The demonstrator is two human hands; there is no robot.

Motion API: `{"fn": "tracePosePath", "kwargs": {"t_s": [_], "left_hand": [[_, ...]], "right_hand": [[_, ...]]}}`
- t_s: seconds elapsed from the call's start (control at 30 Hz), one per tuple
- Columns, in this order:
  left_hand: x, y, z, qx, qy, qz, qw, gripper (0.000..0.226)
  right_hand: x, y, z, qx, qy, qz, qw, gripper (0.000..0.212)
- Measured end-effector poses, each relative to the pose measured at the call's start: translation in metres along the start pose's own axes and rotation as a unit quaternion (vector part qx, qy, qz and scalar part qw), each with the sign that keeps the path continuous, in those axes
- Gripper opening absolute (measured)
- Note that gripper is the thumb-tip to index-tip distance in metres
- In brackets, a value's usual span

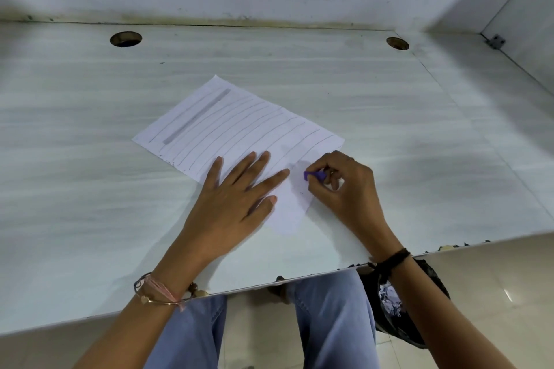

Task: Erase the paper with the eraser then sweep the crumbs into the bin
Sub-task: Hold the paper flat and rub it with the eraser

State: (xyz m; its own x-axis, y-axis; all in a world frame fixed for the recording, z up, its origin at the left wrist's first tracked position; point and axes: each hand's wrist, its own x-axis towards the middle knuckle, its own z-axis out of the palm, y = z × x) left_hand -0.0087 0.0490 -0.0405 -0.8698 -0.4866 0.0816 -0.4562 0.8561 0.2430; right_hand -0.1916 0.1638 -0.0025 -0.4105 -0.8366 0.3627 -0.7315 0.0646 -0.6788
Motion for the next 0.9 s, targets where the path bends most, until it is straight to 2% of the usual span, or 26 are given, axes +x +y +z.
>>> {"fn": "tracePosePath", "kwargs": {"t_s": [0.1, 0.13, 0.23, 0.4, 0.47, 0.53, 0.67, 0.8, 0.83, 0.9], "left_hand": [[0.000, 0.000, 0.000, -0.005, -0.004, -0.002, 1.000, 0.055], [0.000, 0.000, -0.001, -0.005, -0.006, -0.002, 1.000, 0.056], [0.000, 0.000, -0.002, -0.007, -0.003, -0.003, 1.000, 0.057], [-0.001, 0.000, -0.001, -0.012, -0.007, -0.006, 1.000, 0.056], [0.000, 0.000, -0.002, -0.013, -0.009, -0.004, 1.000, 0.056], [-0.001, 0.001, -0.003, -0.014, -0.011, -0.009, 1.000, 0.058], [-0.001, 0.001, -0.004, -0.021, -0.013, -0.008, 1.000, 0.058], [-0.001, 0.001, -0.004, -0.016, -0.013, -0.009, 1.000, 0.059], [-0.001, 0.002, -0.005, -0.017, -0.014, -0.011, 1.000, 0.059], [-0.001, 0.002, -0.005, -0.025, -0.018, -0.012, 0.999, 0.059]], "right_hand": [[-0.013, -0.010, 0.003, 0.013, -0.081, -0.044, 0.996, 0.014], [-0.011, -0.007, 0.003, 0.011, -0.076, -0.035, 0.996, 0.014], [0.004, 0.003, 0.000, 0.000, 0.002, 0.023, 1.000, 0.013], [-0.008, -0.008, 0.005, 0.002, -0.079, -0.040, 0.996, 0.013], [0.002, 0.001, 0.003, -0.001, -0.020, 0.011, 1.000, 0.014], [0.008, 0.003, 0.001, -0.015, 0.009, 0.023, 1.000, 0.014], [-0.008, -0.009, 0.004, -0.004, -0.077, -0.041, 0.996, 0.013], [0.006, 0.004, -0.001, -0.022, 0.021, 0.034, 0.999, 0.014], [0.005, 0.001, 0.000, -0.022, 0.012, 0.023, 0.999, 0.014], [-0.008, -0.011, 0.004, 0.002, -0.064, -0.030, 0.997, 0.014]]}}
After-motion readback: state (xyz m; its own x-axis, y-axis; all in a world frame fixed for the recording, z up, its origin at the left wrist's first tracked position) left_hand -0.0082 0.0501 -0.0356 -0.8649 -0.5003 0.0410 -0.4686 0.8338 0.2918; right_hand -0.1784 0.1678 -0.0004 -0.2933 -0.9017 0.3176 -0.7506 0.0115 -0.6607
